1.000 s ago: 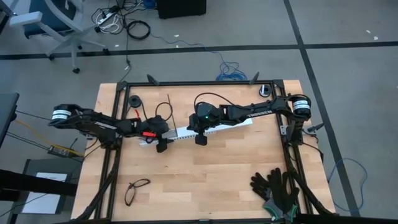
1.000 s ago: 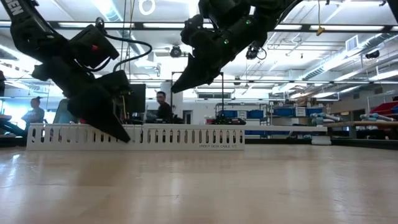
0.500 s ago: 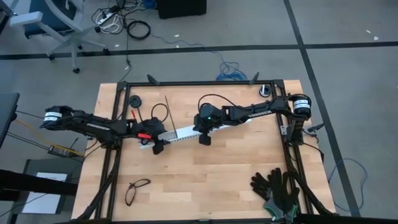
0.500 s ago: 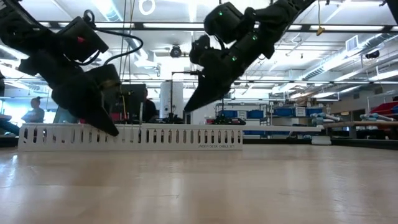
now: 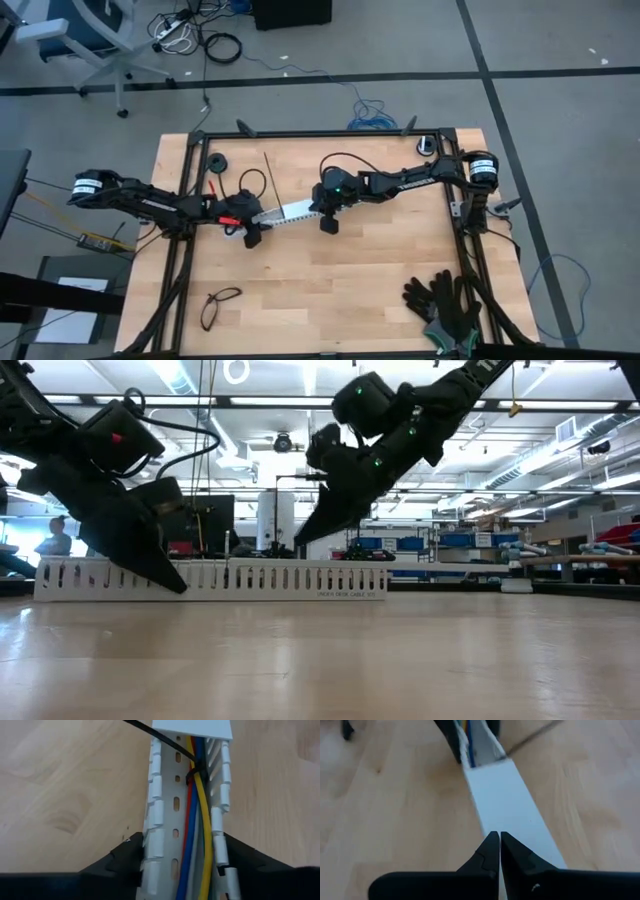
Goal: Ziptie cables
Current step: Close the white cable duct using the cover
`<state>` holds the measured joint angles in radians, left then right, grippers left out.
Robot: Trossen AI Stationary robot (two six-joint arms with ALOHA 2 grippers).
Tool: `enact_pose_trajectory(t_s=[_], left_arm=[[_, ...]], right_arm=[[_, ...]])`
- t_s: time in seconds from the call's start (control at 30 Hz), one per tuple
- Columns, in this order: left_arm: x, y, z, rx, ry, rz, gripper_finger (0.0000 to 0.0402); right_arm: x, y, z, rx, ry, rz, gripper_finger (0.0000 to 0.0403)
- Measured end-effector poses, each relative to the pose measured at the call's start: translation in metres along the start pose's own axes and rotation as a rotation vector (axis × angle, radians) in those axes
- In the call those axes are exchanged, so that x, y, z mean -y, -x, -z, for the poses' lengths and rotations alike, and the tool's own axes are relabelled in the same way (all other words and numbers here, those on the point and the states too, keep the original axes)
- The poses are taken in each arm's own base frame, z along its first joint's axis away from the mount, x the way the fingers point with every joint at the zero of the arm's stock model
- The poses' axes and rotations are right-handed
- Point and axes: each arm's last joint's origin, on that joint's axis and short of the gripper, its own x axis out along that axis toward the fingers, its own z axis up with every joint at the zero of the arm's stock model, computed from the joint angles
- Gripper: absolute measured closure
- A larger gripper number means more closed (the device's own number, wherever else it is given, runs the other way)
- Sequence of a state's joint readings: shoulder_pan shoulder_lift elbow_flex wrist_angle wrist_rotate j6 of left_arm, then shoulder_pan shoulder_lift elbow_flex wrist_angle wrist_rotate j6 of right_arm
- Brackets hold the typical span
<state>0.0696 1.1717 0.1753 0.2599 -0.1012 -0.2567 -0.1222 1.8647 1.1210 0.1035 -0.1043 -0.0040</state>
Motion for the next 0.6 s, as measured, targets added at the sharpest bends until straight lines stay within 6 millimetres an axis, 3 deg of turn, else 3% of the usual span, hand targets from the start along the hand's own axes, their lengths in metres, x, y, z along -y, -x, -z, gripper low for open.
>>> enact_pose_trajectory(t_s=[0.1, 0.2, 0.37, 0.47, 0.6], left_arm=[[0.000, 0.000, -0.001, 0.008, -0.018, -0.004, 0.0220], [0.000, 0.000, -0.001, 0.013, -0.020, -0.016, 0.0215], [-0.001, 0.000, -0.001, 0.017, -0.041, -0.023, 0.0207], [-0.001, 0.000, 0.000, 0.014, -0.040, -0.024, 0.0207], [-0.001, 0.000, -0.001, 0.014, -0.040, -0.023, 0.0203]], right_arm=[[0.013, -0.016, 0.010, -0.009, -0.014, 0.001, 0.0403], [0.024, -0.043, 0.013, 0.020, -0.060, -0.107, 0.0403], [0.022, -0.093, -0.001, 0.054, -0.048, -0.205, 0.0402], [0.014, -0.093, -0.017, 0.105, 0.017, -0.207, 0.0402], [0.005, -0.063, -0.045, 0.171, 0.096, -0.181, 0.0402]])
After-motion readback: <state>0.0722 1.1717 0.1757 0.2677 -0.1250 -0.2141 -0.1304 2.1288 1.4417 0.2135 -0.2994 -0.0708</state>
